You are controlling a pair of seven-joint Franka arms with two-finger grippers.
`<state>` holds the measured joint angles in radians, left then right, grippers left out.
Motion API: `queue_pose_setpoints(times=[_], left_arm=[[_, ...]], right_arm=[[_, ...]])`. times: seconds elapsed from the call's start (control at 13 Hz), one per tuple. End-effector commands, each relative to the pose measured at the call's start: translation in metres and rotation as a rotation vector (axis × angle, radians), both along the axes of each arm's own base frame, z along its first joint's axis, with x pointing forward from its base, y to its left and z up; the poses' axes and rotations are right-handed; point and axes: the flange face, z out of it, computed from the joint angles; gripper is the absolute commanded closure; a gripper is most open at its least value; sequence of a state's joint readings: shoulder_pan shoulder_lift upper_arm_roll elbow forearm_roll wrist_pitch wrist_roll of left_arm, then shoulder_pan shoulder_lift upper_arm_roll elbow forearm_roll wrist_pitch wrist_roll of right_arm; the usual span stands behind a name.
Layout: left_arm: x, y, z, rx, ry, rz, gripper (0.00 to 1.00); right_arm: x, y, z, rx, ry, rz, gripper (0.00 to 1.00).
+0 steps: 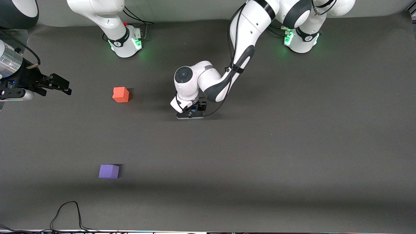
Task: Place blue block between orange and purple blocks
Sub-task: 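Lift and carry the blue block toward the table middle, then lower the blue block and open the left gripper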
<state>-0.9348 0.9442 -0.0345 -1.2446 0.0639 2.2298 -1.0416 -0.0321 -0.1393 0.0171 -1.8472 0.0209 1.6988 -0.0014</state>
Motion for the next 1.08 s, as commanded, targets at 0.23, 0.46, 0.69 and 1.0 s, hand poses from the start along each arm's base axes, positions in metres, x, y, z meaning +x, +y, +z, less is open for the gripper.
queue_pose_setpoints(times=[0.23,0.46,0.69,1.0], left_arm=[[0.053,0.038,0.085,-0.006,0.028,0.077,0.00],[0.116,0.118,0.159,-0.076,0.112,0.082,0.00],[0.146,0.220,0.219,-0.103,0.134,0.110,0.00],[0.128,0.387,0.274,-0.095,0.143,0.045,0.00]], right_arm=[[-0.004,0.001,0.008,0.032,-0.023,0.014,0.00],[-0.003,0.002,0.008,0.049,-0.025,0.013,0.00],[0.000,0.003,0.009,0.050,-0.032,0.014,0.00],[0.015,0.032,0.003,0.049,-0.036,0.050,0.00]])
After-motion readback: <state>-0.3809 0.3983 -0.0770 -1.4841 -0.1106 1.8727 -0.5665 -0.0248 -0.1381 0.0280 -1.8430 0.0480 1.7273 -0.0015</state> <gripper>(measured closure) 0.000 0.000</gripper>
